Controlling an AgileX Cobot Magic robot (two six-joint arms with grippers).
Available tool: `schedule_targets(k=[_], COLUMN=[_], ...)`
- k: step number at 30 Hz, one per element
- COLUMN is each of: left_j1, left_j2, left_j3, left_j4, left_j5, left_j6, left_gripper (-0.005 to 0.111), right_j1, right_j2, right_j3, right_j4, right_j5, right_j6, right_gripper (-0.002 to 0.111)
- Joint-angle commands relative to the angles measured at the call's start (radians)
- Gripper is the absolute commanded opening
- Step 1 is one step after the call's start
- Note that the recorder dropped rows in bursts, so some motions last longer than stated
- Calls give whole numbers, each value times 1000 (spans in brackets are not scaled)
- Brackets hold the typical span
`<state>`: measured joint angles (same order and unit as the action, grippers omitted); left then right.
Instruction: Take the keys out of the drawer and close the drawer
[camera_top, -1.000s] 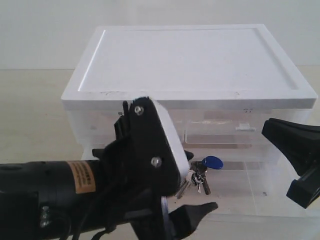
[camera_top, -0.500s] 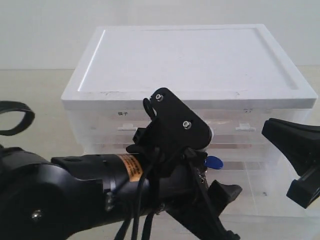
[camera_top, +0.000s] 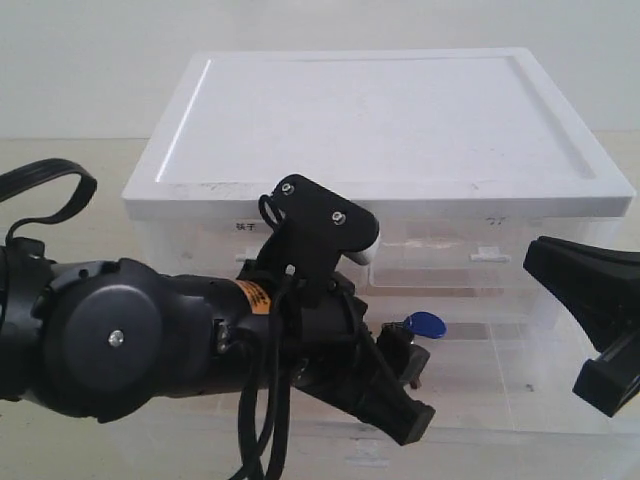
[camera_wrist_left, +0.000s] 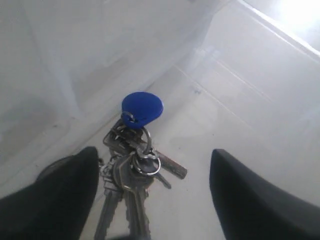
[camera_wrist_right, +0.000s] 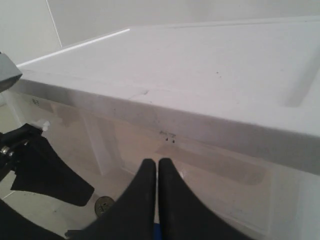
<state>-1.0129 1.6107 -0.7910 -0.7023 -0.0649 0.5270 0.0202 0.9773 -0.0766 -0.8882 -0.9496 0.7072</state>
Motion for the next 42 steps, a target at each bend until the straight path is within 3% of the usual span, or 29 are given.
schedule_targets(k=[1,6,14,20,27,31,34,42], left_j1=[5,3,3,5,-34,-68,-69,-67], left_j2=[31,91,106,106,36,-19,-35,-66], left_j3=[-14,-31,-31,-31,-28,-28,-28,-100], left_j4=[37,77,81,22,19,61,66,156], left_j5=[4,-7,-147,-164,-30,29,43,178], left_j6=[14,14,42,41,47,177,267,297], left_gripper=[61,61,61,59,56,56,56,56], right_j1=[0,0,0,0,0,0,0,0], right_j2=[3,3,3,3,3,3,3,3], right_j3=[-6,-6,-6,-6,-6,-6,-6,-6], right_j4=[0,0,0,0,0,0,0,0], right_j5=[-4,-4,-4,-4,-4,-4,-4,-4], right_j6=[-4,-2,-2,-2,-2,-2,-2,-2], right_gripper=[0,0,0,0,0,0,0,0])
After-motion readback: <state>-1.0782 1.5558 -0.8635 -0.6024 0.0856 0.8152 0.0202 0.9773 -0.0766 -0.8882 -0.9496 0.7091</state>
